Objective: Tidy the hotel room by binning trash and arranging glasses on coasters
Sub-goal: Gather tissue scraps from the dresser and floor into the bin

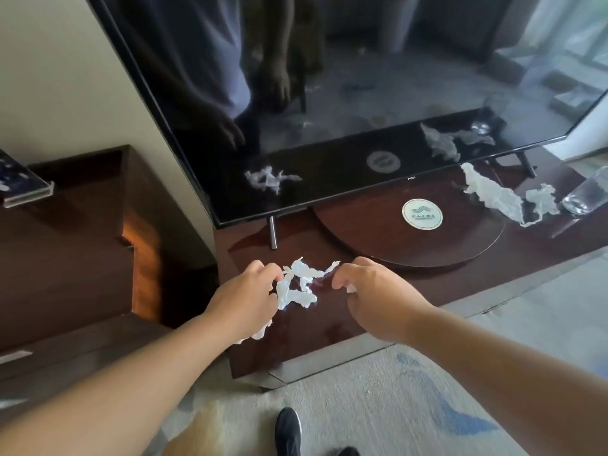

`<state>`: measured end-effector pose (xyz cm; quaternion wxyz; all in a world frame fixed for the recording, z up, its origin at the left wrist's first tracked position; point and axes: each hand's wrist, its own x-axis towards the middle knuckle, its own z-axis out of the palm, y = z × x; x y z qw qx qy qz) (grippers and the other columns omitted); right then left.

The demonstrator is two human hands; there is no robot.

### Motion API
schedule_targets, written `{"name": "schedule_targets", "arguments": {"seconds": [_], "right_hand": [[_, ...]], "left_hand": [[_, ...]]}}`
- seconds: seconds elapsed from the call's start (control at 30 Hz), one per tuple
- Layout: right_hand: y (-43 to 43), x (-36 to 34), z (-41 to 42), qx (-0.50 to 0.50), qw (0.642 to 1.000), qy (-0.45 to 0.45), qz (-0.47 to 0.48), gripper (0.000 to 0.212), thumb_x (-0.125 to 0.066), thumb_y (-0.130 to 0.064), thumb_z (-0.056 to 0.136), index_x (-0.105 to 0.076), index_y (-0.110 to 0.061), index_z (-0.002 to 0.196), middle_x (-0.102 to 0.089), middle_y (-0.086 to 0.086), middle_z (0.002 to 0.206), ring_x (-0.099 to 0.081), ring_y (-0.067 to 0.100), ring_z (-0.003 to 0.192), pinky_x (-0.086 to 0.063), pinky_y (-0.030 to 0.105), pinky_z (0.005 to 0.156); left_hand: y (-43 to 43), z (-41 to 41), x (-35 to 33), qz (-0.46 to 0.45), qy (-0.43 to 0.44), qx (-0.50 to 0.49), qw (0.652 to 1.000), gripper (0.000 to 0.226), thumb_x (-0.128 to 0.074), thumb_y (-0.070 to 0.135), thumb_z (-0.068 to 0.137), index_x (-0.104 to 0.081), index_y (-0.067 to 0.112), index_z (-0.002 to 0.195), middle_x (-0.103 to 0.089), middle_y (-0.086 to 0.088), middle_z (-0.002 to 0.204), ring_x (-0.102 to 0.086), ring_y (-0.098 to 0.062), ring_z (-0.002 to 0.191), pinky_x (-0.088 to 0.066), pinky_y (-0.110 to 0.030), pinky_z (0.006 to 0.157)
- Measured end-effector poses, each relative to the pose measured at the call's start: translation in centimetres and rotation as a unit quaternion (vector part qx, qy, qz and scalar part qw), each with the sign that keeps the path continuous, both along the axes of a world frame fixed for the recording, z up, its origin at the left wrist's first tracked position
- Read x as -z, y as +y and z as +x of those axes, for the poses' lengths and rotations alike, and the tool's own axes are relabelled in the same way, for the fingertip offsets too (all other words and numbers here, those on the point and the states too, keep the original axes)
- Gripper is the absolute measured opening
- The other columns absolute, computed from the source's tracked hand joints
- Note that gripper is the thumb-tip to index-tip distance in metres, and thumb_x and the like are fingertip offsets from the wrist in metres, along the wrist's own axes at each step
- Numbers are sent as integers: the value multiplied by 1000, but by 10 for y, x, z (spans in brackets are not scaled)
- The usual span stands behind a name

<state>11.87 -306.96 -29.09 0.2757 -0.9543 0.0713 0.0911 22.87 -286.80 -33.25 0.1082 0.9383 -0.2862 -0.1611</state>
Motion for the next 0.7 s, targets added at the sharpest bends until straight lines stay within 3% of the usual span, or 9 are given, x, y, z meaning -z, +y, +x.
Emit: {"name": "schedule_targets", "arguments": {"seconds": [0.13, 0.33, 0.5, 0.7], "right_hand": [[-3, 12, 9, 7, 1000, 17, 3, 37, -43, -7, 86, -61, -29, 110, -46, -13, 101, -51, 11, 101, -41, 22, 83], [-3, 29, 22, 26, 999, 34, 14, 35, -43, -5, 85, -61, -27, 106, -51, -11, 107, -52, 12, 104, -45, 28, 88], [-6, 44, 27, 54, 997, 53, 26, 33, -44, -7, 85, -61, -30, 102, -48, -13, 103, -52, 8, 98, -45, 25, 84], [-6, 54, 33, 62, 996, 60, 29, 33, -45, -7, 85, -61, -30, 101, -49, -14, 103, -50, 5, 94, -41, 22, 80]], "left_hand": [[-9, 4, 30, -4, 27, -1, 1000, 30, -48, 29, 87, -42, 36, 115, -43, 8, 105, -59, -23, 77, -50, -36, 66], [-18, 14, 72, 16, 26, 10, 999, 43, -55, 38, 85, -36, 36, 124, -39, 6, 108, -58, -24, 74, -43, -32, 60], [-20, 20, 94, 33, 33, 15, 999, 44, -57, 39, 85, -39, 35, 125, -38, 6, 112, -58, -24, 77, -46, -32, 65], [-18, 27, 103, 49, 22, 26, 998, 24, -55, 33, 88, -47, 24, 108, -35, 5, 99, -49, -24, 65, -39, -31, 58]]}}
